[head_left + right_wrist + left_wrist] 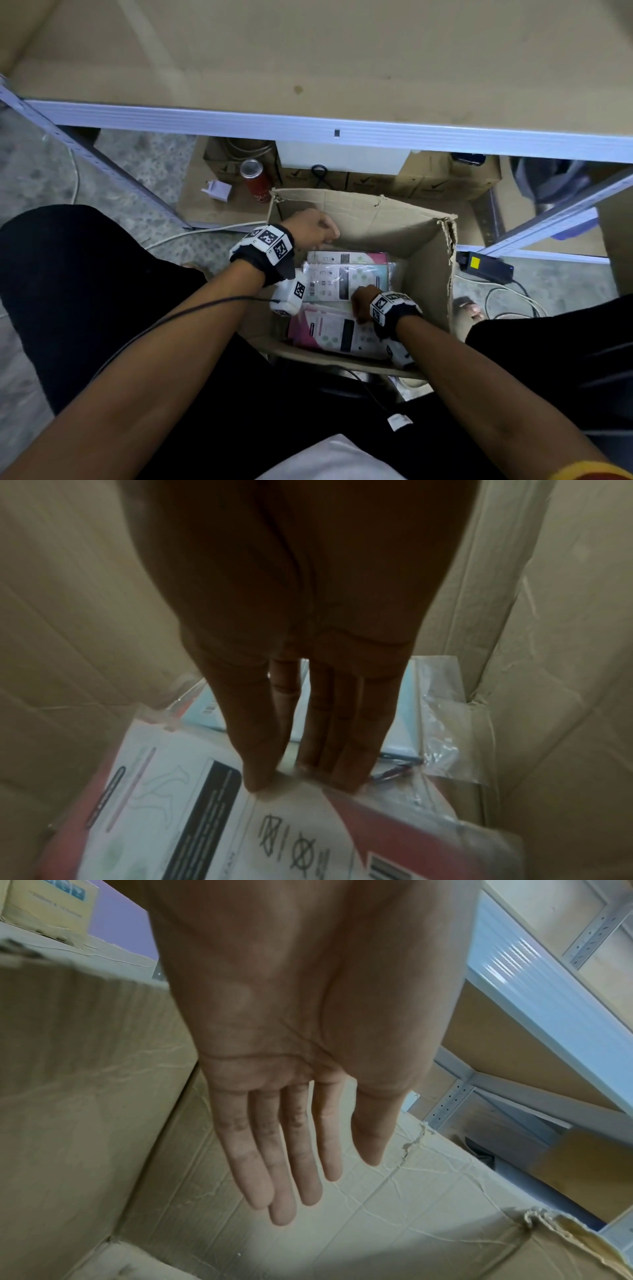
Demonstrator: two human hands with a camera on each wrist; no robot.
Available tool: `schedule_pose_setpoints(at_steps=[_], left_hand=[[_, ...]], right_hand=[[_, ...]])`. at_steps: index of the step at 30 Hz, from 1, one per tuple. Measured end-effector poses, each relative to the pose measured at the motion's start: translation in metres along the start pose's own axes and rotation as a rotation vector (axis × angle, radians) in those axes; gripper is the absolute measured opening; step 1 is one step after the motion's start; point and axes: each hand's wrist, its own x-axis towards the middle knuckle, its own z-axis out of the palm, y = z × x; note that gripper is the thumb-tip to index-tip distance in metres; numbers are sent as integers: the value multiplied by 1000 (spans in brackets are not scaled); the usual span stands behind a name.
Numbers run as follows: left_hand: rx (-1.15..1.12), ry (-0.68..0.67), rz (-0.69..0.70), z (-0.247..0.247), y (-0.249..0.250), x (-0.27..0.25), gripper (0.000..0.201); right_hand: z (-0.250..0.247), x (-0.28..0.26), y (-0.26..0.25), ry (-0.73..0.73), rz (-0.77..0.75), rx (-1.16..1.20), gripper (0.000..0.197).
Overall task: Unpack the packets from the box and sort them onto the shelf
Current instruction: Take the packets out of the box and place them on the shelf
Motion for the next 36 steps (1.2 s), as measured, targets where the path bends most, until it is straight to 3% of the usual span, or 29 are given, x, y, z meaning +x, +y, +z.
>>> schedule_pose_setpoints(at_steps=[6,10,13,18,21,24,27,30,32,36], left_hand=[[-4,-6,-17,5,1,-2,20],[12,-3,-17,8,1,-2,17],[94,1,-53,12,-1,-3,16],[261,119,-149,18,-7,1,22],[310,224,-220,16,-8,8,22],[423,227,-291,18,-11,13,27],[584,130,-343,33,-20,15,31],[683,-64,-223,62,-25,19,28],[728,-197,-168,83,-25,20,30],[847,-350,-131,122,-41,24,53]], right_hand=[[-7,-5,-2,-38,-43,-19,34],[-17,-9,-1,-36,-82,-74,32],[-37,-16,2,62,-73,-154,34],[-89,-36,5,175,-10,-173,9],[-110,-50,8,231,37,-106,6],[-130,-68,12,307,22,-105,8],[-149,-89,13,396,3,-128,5],[-167,-107,13,482,-12,-99,16],[-176,-117,14,542,-45,-81,10],[-184,-125,16,557,-108,-13,15]])
